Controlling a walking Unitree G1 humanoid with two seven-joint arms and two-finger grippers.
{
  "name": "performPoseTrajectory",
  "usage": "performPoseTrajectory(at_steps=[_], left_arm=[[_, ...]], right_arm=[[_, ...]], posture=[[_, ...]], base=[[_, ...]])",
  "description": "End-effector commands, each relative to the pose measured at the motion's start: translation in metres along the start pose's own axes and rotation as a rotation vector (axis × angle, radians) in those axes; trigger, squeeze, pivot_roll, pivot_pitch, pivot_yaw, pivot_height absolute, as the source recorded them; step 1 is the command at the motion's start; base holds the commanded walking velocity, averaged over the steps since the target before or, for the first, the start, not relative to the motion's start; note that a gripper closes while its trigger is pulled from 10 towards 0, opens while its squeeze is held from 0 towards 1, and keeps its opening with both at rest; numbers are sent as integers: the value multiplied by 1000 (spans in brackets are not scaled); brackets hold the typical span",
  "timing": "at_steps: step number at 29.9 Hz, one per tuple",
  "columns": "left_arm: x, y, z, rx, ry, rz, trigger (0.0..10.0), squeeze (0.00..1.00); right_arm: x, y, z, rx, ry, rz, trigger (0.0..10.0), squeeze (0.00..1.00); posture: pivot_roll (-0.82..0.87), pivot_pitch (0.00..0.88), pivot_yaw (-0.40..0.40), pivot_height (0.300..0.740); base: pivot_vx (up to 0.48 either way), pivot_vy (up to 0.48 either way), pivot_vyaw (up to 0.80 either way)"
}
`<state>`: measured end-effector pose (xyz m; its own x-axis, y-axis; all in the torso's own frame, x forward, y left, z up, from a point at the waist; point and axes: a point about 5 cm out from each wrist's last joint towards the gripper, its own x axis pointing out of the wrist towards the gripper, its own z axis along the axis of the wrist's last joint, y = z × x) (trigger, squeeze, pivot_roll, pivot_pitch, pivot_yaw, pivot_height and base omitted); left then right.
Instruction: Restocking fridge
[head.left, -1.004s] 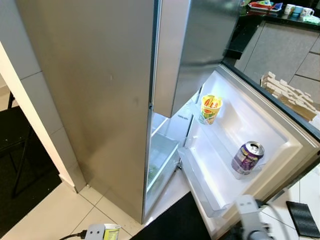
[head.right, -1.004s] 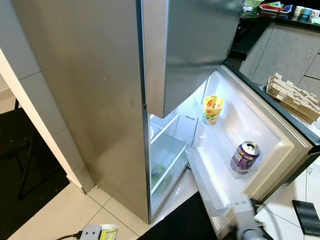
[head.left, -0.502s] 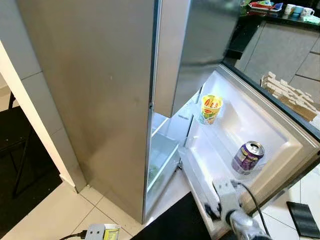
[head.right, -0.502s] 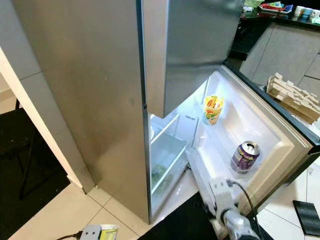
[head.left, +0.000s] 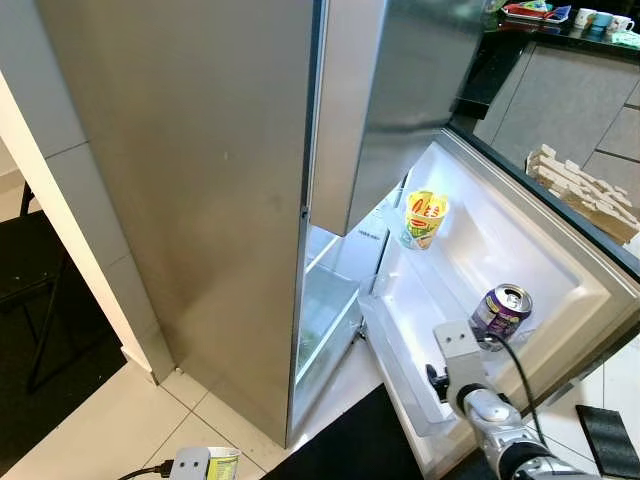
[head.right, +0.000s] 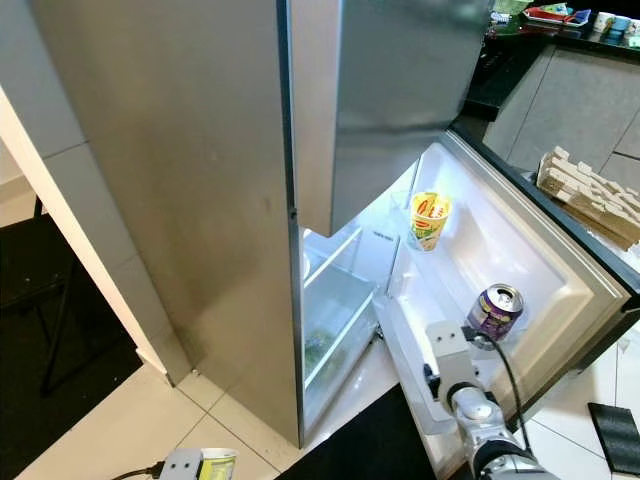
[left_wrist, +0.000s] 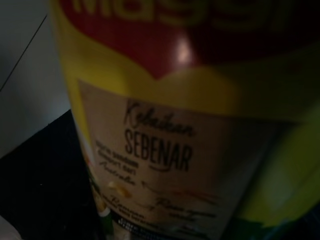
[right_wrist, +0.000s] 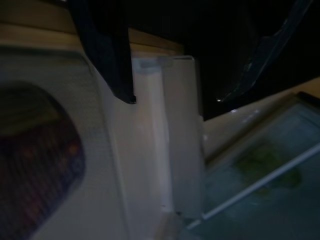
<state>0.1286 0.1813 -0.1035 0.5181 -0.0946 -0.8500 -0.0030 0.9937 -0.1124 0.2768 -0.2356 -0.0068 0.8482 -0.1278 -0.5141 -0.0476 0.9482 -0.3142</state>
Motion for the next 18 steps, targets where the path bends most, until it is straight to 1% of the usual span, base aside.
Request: performPoseTrajectory(at_steps=[1, 2, 4, 5, 6, 7, 10, 12, 13, 14, 15, 16, 18], left_arm=[[-1, -3, -10, -12, 30, -5, 10000, 0], [-1, -3, -10, -12, 30, -5, 10000, 0], [-2, -3, -10, -11, 30, -4, 10000, 0], [-2, -3, -10, -11, 30, -4, 10000, 0], [-2, -3, -10, -11, 30, -4, 10000, 0], [-2, -2, -10, -11, 30, -5, 10000, 0], [-2, -2, -10, -11, 30, -5, 10000, 0], [-2, -3, -9, -11, 29, -6, 10000, 0], [-2, -3, -9, -11, 29, -6, 10000, 0], [-2, -3, -9, -11, 29, -6, 10000, 0], [-2, -3, -9, -11, 29, -6, 10000, 0], [-2, -3, -9, -11, 28, -7, 10000, 0], [-2, -3, -9, -12, 28, -6, 10000, 0]], right_arm=[[0, -13, 2, -13, -14, -59, 10000, 0], [0, -13, 2, -13, -14, -59, 10000, 0], [0, -22, 6, -26, -35, -100, 10000, 0], [0, -22, 6, -26, -35, -100, 10000, 0], [0, -25, 8, -30, -45, -115, 10000, 0], [0, -36, 14, -30, -66, -156, 10000, 0], [0, -40, 16, -26, -70, -169, 10000, 0], [-1, -53, 18, -25, -76, -214, 10000, 0], [-1, -53, 18, -25, -76, -214, 10000, 0], [-3, -64, 18, -28, -69, -254, 10000, 0], [-3, -64, 18, -28, -69, -254, 10000, 0], [-5, -74, 16, -30, -59, -290, 10000, 0], [-9, -88, 12, -29, -38, -341, 10000, 0]], posture=[[-48, 0, -47, 740], [-48, 0, -47, 740], [-48, 0, -47, 740], [-48, 0, -47, 740], [-49, 0, -44, 740], [-49, 0, -44, 740], [-49, 0, -44, 740], [-49, 0, -44, 740], [-49, 0, -44, 740], [-51, 0, -44, 740], [-51, 0, -44, 740], [-51, 0, -44, 740], [-51, 0, -44, 740]], base=[[0, 0, 0], [0, 0, 0], [0, 0, 0], [0, 0, 0], [0, 0, 0], [0, 0, 0], [0, 0, 0], [0, 0, 0], [0, 0, 0], [0, 0, 0], [0, 0, 0], [0, 0, 0], [0, 0, 0]])
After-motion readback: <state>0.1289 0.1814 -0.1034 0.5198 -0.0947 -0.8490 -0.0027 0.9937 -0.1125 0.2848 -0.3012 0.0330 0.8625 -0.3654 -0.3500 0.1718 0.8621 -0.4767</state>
